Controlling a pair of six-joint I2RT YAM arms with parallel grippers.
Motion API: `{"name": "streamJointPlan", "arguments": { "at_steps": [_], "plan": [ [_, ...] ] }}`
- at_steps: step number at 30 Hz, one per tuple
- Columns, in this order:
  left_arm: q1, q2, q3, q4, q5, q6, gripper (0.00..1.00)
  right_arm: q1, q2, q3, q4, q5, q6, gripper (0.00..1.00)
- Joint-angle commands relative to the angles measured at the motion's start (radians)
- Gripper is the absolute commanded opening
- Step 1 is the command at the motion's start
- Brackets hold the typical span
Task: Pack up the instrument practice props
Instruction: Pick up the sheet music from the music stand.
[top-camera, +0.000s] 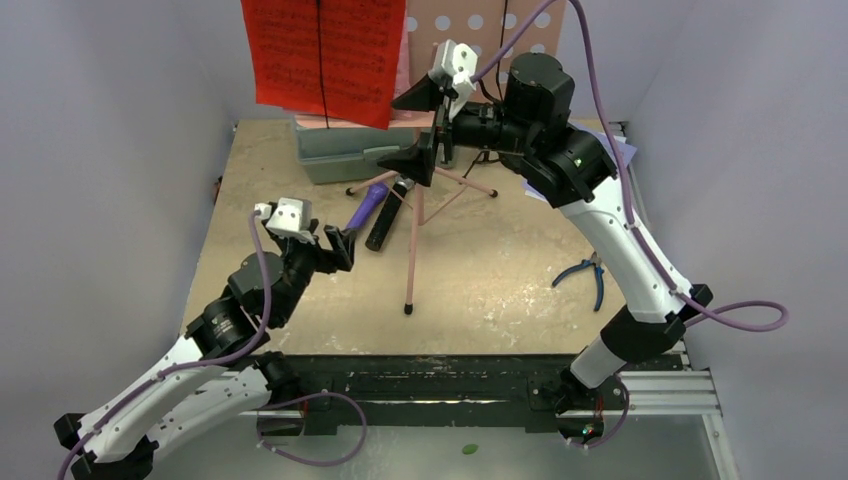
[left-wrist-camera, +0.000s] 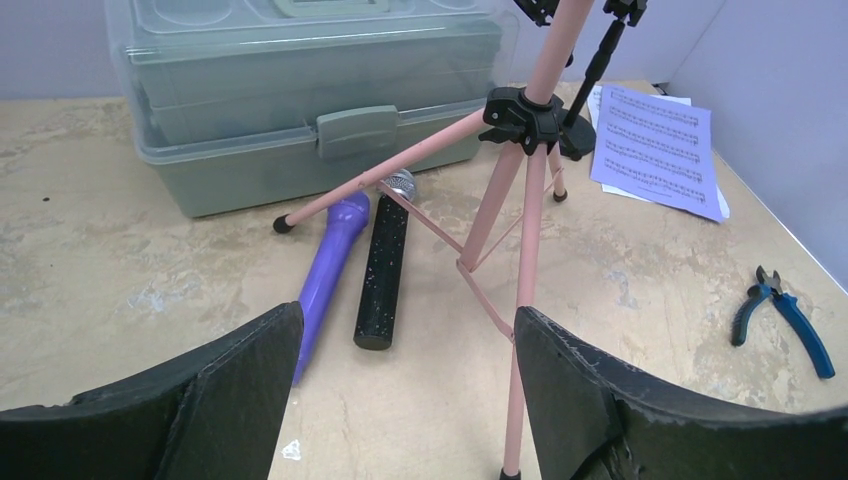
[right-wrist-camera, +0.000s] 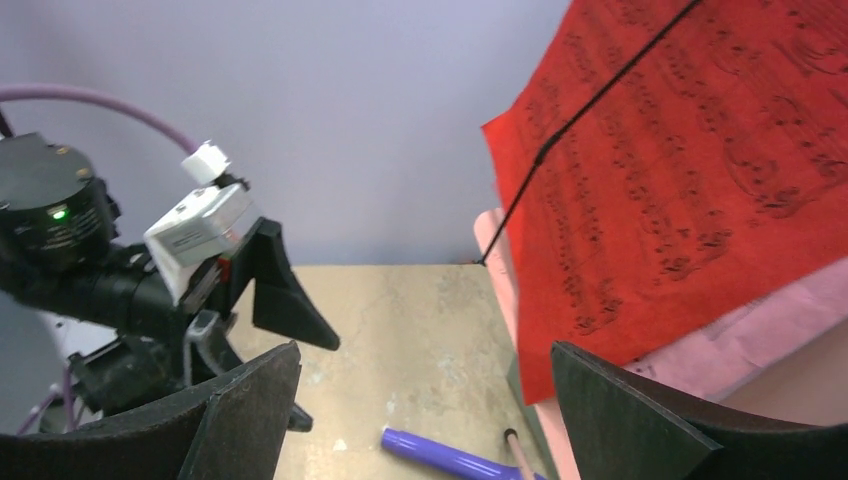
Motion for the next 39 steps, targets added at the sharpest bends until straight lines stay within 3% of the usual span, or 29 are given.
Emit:
{"name": "streamJointPlan", "arguments": {
  "at_steps": [1, 14, 25, 39],
  "plan": [
    [-0.002, -0.020, -0.026, 0.047, -0.022, 0.007, 0.77, 0.002, 0.005, 0.013, 0.091, 0.107, 0.058, 0.98],
    [-0.002, -0.015, -0.046, 0.065, -0.033, 0.024, 0.78, 0.001, 0.025, 0.000, 0.107, 0.273, 0.068, 0.98],
    [-0.001, -0.013, -0.050, 0.069, -0.026, 0.023, 0.78, 0.002, 0.068, 0.031, 0.153, 0.243, 0.186, 0.96],
    [-0.002, -0.036, -0.050, 0.060, -0.017, 0.004, 0.78, 0.002, 0.153, 0.170, 0.233, 0.232, 0.403, 0.81]
  ]
}}
